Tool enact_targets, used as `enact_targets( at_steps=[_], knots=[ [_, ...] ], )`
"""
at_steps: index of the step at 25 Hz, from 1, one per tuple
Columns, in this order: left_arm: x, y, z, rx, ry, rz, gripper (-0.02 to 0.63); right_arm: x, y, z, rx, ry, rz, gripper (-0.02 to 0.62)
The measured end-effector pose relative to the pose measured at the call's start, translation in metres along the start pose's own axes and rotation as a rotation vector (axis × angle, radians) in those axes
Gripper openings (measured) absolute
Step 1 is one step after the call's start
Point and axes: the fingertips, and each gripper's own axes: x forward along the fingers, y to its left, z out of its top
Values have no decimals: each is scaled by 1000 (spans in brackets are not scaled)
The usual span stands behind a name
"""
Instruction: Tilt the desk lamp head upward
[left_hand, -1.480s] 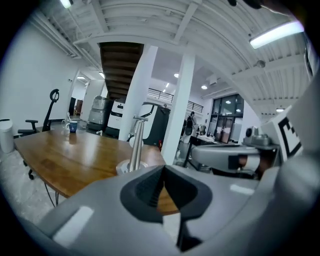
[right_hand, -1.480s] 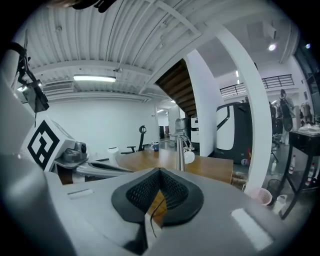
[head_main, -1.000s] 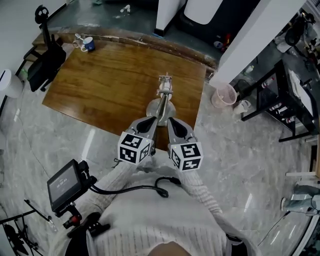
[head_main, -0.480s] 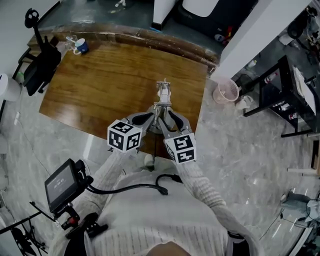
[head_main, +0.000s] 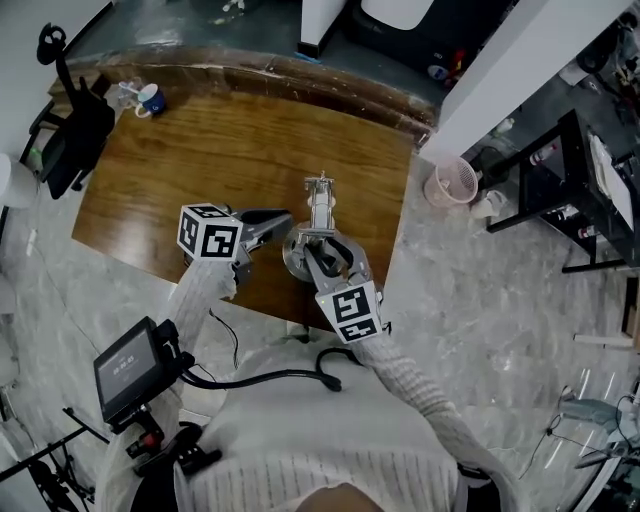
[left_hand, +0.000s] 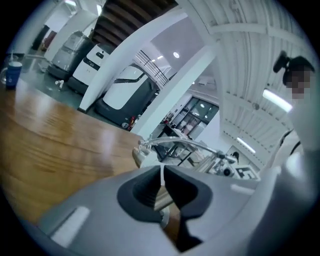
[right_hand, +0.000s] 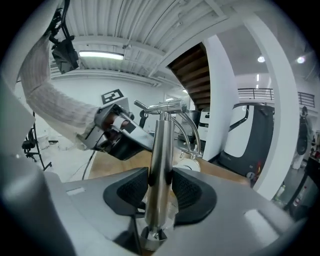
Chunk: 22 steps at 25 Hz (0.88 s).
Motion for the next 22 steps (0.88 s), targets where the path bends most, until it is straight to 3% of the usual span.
enact_targets(
  at_steps=[6, 10, 15, 22],
  knots=[
    [18, 37, 35, -239, -77, -191, 99, 24, -12, -10, -24, -8, 14, 146],
    [30, 7, 56, -468, -93, -411, 176, 23, -12, -9, -40, -15, 17, 149],
    [51, 6, 56, -577, -40, -518, 201, 24, -12, -8, -55, -19, 25, 150],
    [80, 7, 60, -625, 4, -570, 230, 24, -16, -13, -57, -28, 25, 150]
  ],
)
